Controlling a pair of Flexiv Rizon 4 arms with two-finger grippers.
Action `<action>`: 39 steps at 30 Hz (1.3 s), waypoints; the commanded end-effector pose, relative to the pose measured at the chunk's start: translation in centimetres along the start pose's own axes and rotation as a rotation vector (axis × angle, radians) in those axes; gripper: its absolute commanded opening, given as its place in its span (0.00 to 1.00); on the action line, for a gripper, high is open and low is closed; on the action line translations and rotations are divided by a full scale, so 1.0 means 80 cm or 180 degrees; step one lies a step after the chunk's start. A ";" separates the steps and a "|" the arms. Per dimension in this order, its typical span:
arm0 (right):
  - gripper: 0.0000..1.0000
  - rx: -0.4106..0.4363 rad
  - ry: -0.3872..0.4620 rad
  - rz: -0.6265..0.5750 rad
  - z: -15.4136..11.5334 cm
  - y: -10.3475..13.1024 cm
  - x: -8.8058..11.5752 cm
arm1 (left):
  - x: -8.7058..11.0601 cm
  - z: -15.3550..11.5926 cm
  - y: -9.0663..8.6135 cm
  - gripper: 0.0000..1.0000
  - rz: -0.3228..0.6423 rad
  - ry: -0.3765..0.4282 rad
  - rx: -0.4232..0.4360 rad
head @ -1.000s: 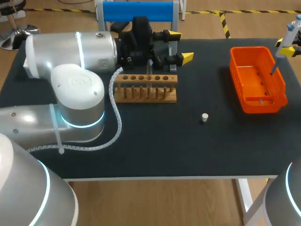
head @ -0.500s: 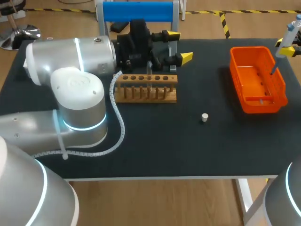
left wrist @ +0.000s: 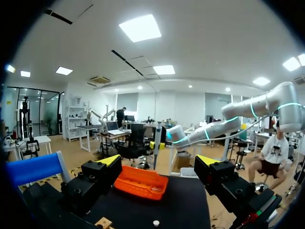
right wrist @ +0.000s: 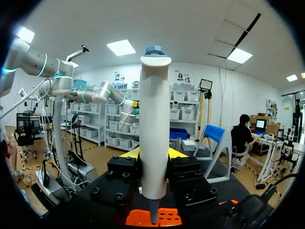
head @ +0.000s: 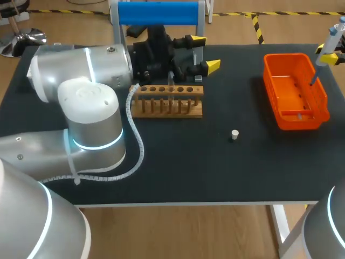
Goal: Invert the test tube, pick up the pipette, mount the tip to pipette, aspirate from beaker and dispense into the tube, eject the tip, return the pipette, and cap with the stopper.
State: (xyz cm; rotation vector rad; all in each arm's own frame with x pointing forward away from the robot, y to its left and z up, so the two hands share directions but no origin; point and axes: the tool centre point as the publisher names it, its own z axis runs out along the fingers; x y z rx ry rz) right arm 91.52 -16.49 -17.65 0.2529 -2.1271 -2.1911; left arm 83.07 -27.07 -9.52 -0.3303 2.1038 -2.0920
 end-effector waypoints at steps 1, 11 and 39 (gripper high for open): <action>0.00 0.0017 -0.0060 -0.0035 0.011 0.010 0.008 | 0.002 -0.001 0.004 1.00 0.0007 -0.0014 0.0272; 0.00 0.0003 -0.0205 0.0059 0.076 0.038 0.014 | 0.002 -0.001 0.004 1.00 0.0007 -0.0014 0.0272; 0.00 0.0278 0.0397 0.0429 0.301 0.042 -0.003 | 0.002 -0.001 0.004 1.00 0.0007 -0.0014 0.0272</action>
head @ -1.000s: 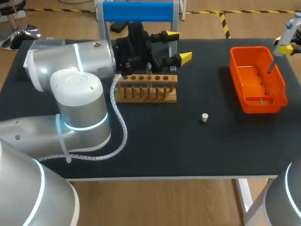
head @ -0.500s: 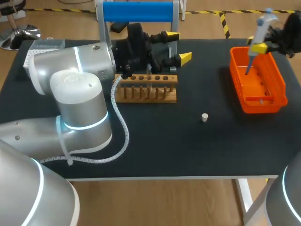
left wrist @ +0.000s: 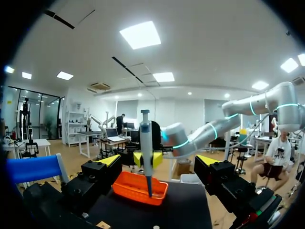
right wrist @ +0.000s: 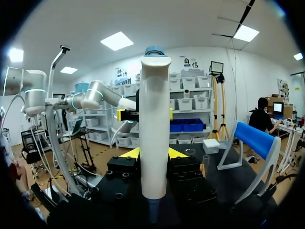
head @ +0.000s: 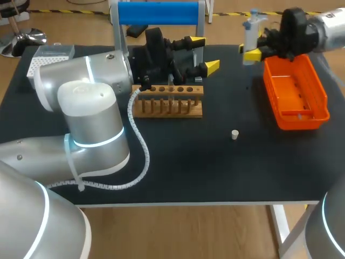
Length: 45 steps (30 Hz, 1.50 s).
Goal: Invert the test tube, pick up the pipette, mount the tip to pipette, aspirate from beaker and dispense into the tube, eject the tip, return the pipette, and cap with the stopper.
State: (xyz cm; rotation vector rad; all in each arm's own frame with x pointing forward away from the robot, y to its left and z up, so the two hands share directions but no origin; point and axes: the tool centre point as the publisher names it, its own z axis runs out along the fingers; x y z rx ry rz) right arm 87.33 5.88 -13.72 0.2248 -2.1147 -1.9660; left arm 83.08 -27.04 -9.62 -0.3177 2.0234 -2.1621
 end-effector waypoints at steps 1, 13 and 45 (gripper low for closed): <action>0.00 0.0004 0.0044 -0.0009 0.019 0.002 -0.005 | 0.002 0.000 0.003 1.00 0.0005 -0.0021 0.0042; 0.00 -0.0167 0.0008 -0.0195 0.046 0.010 0.010 | 0.002 0.000 0.003 1.00 0.0005 -0.0021 0.0042; 0.00 -0.0411 -0.0242 -0.0455 0.080 -0.001 0.031 | 0.009 -0.004 0.004 1.00 0.0173 -0.0196 -0.0393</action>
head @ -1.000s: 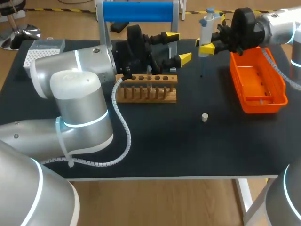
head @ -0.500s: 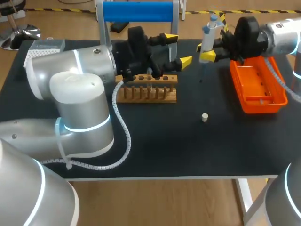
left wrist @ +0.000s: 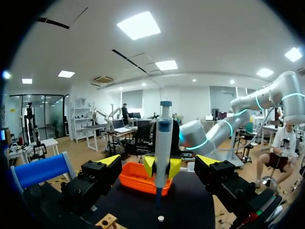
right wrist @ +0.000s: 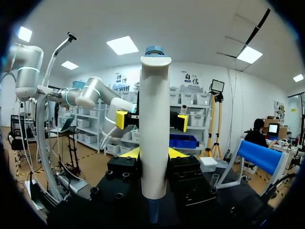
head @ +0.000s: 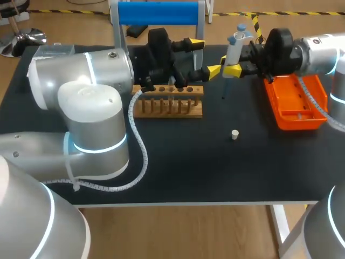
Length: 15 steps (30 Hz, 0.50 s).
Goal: Invert the test tube, pick up the pipette, mount the tip to pipette, aspirate from beaker and dispense into the tube, eject the tip, return the pipette, and cap with the stopper.
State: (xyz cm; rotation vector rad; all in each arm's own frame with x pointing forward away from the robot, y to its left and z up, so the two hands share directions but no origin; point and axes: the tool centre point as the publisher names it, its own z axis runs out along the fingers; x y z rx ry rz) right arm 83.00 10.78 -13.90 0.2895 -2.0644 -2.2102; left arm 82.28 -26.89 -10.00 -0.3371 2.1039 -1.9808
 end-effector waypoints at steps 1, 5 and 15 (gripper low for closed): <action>0.00 -0.0024 -0.0005 -0.0001 0.008 -0.003 -0.003 | 0.000 0.001 -0.001 1.00 0.0001 0.0004 -0.0018; 0.00 -0.0068 0.0013 -0.0006 0.017 -0.001 -0.001 | 0.000 0.001 -0.001 1.00 0.0001 0.0004 -0.0018; 0.00 -0.0136 0.0102 -0.0036 0.042 0.001 -0.007 | 0.000 0.001 -0.001 1.00 0.0001 0.0004 -0.0018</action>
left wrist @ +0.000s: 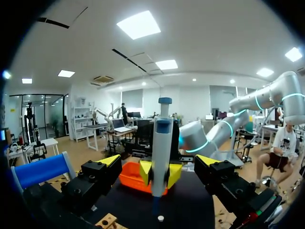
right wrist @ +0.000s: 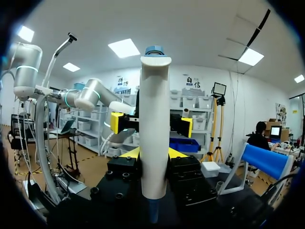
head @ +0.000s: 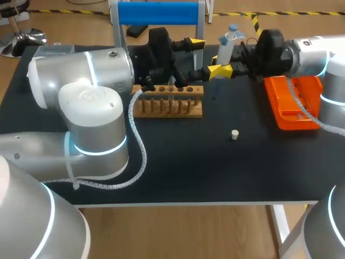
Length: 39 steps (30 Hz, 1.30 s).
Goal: Invert the test tube, pick up the pipette, mount the tip to pipette, aspirate from beaker and dispense into the tube, eject the tip, return the pipette, and cap with the stopper.
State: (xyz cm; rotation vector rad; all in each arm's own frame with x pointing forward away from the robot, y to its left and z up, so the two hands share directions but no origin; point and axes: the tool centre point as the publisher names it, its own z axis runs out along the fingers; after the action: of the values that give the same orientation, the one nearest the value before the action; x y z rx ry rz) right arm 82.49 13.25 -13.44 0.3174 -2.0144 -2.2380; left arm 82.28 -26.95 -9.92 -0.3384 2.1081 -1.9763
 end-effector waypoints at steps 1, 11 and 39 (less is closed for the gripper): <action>0.00 -0.0022 0.0041 -0.0007 0.013 -0.003 -0.007 | 0.000 0.000 0.000 1.00 0.0001 0.0006 -0.0004; 0.00 0.0033 0.0076 0.0046 0.029 -0.009 -0.013 | 0.000 0.000 0.000 1.00 0.0001 0.0006 -0.0004; 0.00 0.0088 0.0025 0.0040 0.044 -0.011 -0.024 | 0.000 0.000 0.000 1.00 0.0001 0.0006 -0.0004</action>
State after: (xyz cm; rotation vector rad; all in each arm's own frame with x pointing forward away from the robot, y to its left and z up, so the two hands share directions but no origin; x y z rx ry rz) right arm 83.68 17.09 -13.84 0.3167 -2.0359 -2.1988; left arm 82.24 -27.01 -9.83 -0.3416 2.1108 -1.9709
